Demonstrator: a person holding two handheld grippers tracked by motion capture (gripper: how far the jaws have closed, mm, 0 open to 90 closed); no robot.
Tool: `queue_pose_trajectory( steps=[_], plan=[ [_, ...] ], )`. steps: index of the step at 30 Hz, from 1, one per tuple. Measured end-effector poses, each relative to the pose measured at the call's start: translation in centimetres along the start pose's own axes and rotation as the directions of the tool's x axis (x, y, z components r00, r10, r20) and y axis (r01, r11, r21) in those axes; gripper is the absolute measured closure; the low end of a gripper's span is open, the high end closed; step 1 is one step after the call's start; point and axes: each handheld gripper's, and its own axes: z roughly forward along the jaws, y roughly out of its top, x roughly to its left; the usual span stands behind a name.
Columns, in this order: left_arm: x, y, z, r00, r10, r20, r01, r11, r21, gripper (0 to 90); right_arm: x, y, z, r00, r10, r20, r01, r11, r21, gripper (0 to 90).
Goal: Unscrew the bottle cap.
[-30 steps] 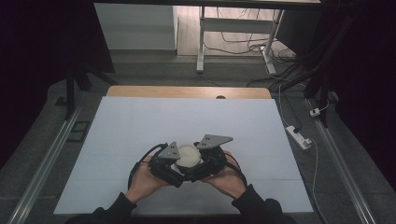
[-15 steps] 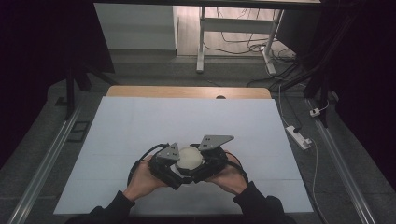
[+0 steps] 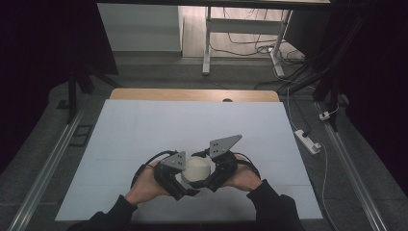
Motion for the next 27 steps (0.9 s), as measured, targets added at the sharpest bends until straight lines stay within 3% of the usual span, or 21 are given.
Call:
queue_pose_trajectory(
  steps=[2, 5, 7, 8, 9, 10, 11, 12, 13, 14, 16, 20, 27],
  plan=[
    [0.1, 0.0, -0.2, 0.9995, -0.017, -0.026, 0.017, 0.9999, -0.003, 7.3, 0.2, 0.1, 0.1, 0.9992, 0.012, 0.037, -0.012, 1.000, 0.003, 0.1],
    [0.4, -0.2, -0.5, 0.9970, -0.047, -0.061, 0.046, 0.9987, -0.019, 7.3, 0.3, 0.5, -0.2, 0.9947, 0.041, 0.094, -0.041, 0.999, -0.005, 0.0],
    [0.5, -0.2, -0.6, 0.9955, -0.059, -0.075, 0.057, 0.9981, -0.024, 7.3, 0.4, 0.7, -0.6, 0.9856, 0.067, 0.155, -0.065, 0.998, -0.016, 0.0],
    [0.5, -0.3, -0.7, 0.9934, -0.073, -0.089, 0.070, 0.9970, -0.032, 7.3, 0.4, 0.7, -0.6, 0.9856, 0.067, 0.155, -0.065, 0.998, -0.016, 0.0],
    [0.6, -0.3, -0.8, 0.9888, -0.090, -0.119, 0.086, 0.9956, -0.038, 7.3, 0.4, 0.8, -0.8, 0.9734, 0.097, 0.208, -0.094, 0.995, -0.027, 0.0],
    [0.6, -0.3, -0.8, 0.9888, -0.090, -0.119, 0.086, 0.9956, -0.038, 7.3, 0.4, 0.8, -0.9, 0.9646, 0.119, 0.235, -0.114, 0.993, -0.036, 0.0],
    [0.7, -0.4, -1.0, 0.9828, -0.105, -0.152, 0.100, 0.9943, -0.038, 7.3, 0.3, 0.8, -1.0, 0.9577, 0.140, 0.251, -0.134, 0.990, -0.041, 0.0],
    [0.7, -0.4, -1.0, 0.9828, -0.105, -0.152, 0.100, 0.9943, -0.038, 7.3, 0.4, 0.8, -1.0, 0.9504, 0.158, 0.268, -0.151, 0.987, -0.046, 0.0],
    [0.8, -0.4, -1.0, 0.9750, -0.127, -0.183, 0.120, 0.9917, -0.045, 7.3, 0.4, 0.8, -0.9, 0.9428, 0.173, 0.285, -0.166, 0.985, -0.049, 0.0],
    [0.8, -0.4, -1.0, 0.9750, -0.127, -0.183, 0.120, 0.9917, -0.045, 7.3, 0.5, 0.8, -0.8, 0.9345, 0.184, 0.305, -0.178, 0.983, -0.047, 0.0],
    [0.8, -0.4, -0.9, 0.9658, -0.144, -0.216, 0.138, 0.9894, -0.047, 7.3, 0.8, 0.9, -0.5, 0.9193, 0.198, 0.340, -0.192, 0.980, -0.052, 0.0],
    [0.6, -0.3, -0.8, 0.9601, -0.142, -0.241, 0.138, 0.9898, -0.035, 7.3, 1.4, 1.1, 0.1, 0.9026, 0.206, 0.378, -0.193, 0.979, -0.072, 0.0],
    [0.3, 0.0, -0.4, 0.9545, -0.151, -0.257, 0.147, 0.9886, -0.035, 7.4, 2.0, 1.1, 1.3, 0.8834, 0.199, 0.424, -0.178, 0.980, -0.088, 1.1]
  ],
)
